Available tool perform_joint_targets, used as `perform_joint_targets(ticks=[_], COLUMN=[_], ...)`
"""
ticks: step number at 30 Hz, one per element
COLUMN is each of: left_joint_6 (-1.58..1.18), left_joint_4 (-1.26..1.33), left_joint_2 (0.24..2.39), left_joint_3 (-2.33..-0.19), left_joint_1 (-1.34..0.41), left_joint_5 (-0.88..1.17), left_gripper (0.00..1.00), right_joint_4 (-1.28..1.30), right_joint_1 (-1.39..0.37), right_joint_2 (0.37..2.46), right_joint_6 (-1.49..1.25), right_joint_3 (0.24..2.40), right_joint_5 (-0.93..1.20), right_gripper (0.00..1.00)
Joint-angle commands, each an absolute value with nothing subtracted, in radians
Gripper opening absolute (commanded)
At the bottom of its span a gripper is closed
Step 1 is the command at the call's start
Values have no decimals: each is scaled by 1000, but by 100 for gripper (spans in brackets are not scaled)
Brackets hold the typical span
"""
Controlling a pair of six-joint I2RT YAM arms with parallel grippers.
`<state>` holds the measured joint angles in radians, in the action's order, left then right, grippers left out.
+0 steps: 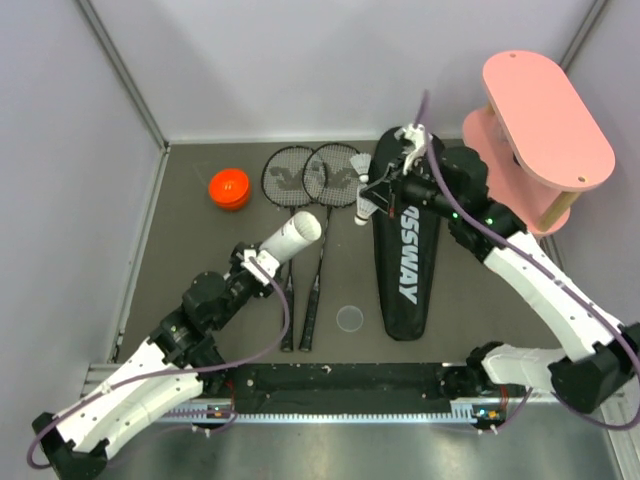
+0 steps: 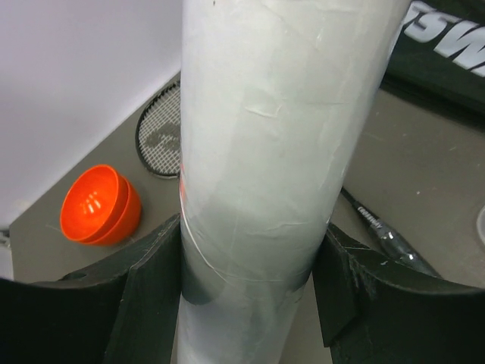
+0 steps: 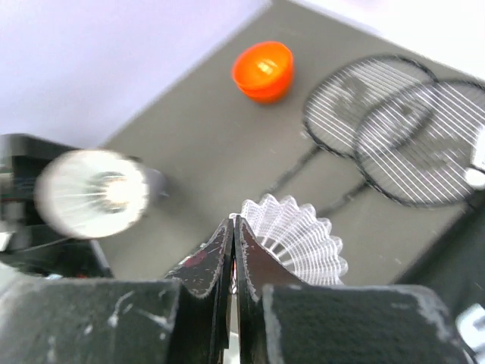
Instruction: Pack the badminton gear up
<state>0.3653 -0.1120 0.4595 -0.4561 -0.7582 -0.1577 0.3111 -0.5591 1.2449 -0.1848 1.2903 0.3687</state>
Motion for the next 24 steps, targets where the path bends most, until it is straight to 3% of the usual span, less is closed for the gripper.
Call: perform_joint_targets(ticks=[1, 15, 24], left_joint_6=[365, 370, 371], left_joint_4=[-67, -68, -58], left_joint_2=[525, 526, 494], left_joint_3=[-502, -499, -491], left_joint_1=[-759, -759, -759], left_joint_5=[-244, -224, -198], left_gripper=[0, 0, 0], right_joint_4=[-42, -379, -390], right_joint_1=[-586, -811, -836], right_joint_2=[1102, 1156, 1186], right_joint_6=[-353, -423, -456], right_joint_3=[1152, 1097, 1055], right_joint_5=[572, 364, 287], right_gripper=[0, 0, 0])
